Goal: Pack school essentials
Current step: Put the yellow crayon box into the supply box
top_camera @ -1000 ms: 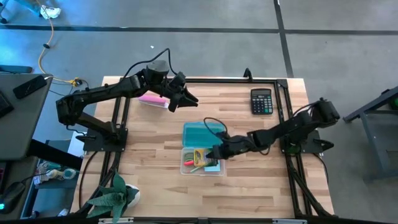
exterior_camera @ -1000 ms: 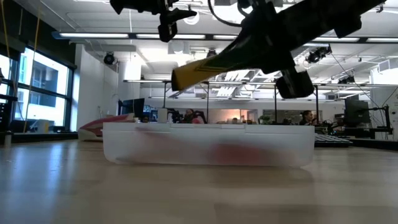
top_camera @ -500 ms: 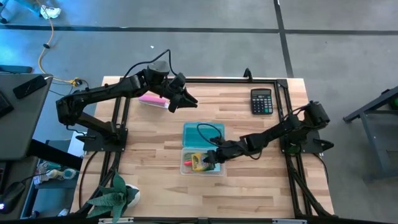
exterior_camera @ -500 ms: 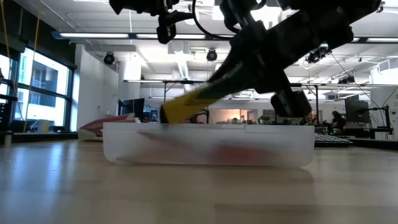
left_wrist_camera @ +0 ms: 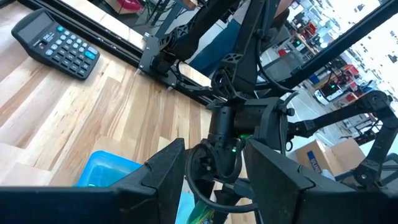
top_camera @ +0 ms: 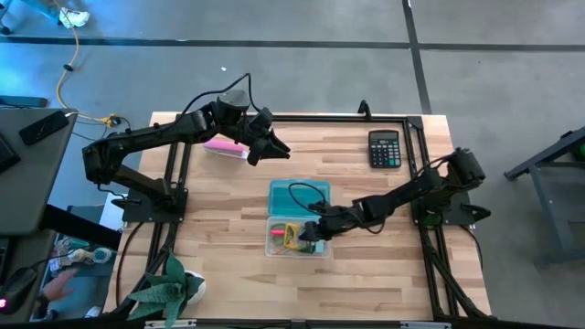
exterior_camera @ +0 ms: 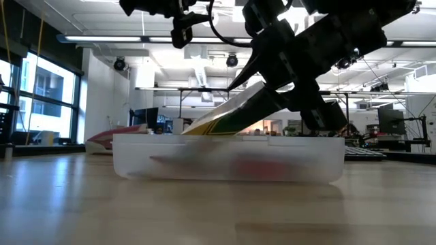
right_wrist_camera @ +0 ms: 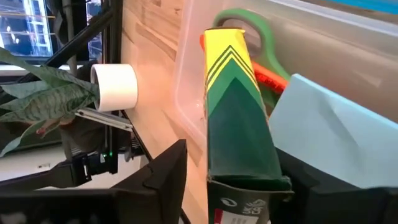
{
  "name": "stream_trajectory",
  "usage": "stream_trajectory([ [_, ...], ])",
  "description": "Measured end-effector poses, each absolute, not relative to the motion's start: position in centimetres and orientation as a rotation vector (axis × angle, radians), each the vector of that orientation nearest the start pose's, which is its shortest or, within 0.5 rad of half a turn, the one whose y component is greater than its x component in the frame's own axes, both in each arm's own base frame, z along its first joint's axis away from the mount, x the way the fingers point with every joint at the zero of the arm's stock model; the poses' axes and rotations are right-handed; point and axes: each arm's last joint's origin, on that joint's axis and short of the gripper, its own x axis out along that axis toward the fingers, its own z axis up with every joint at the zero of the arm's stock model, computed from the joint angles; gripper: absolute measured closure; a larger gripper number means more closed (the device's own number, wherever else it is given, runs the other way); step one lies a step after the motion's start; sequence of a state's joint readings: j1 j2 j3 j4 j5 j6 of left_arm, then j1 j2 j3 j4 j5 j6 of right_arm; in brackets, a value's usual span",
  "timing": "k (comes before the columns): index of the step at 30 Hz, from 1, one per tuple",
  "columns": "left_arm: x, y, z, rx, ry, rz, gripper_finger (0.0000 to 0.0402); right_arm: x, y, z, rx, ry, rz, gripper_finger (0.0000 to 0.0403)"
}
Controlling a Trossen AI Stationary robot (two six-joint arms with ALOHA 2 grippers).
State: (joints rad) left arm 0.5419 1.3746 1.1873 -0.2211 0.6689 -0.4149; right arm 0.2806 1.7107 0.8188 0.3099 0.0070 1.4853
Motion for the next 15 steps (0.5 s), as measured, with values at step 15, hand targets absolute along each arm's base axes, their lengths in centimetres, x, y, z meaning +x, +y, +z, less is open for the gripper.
stream_trajectory([
  [15, 26.9, 14.1, 34.0, -0.636, 0.360, -0.055, 0.0245, 30.1, 8.4, 17.9, 1.271, 0.739, -0.330, 0.0233],
])
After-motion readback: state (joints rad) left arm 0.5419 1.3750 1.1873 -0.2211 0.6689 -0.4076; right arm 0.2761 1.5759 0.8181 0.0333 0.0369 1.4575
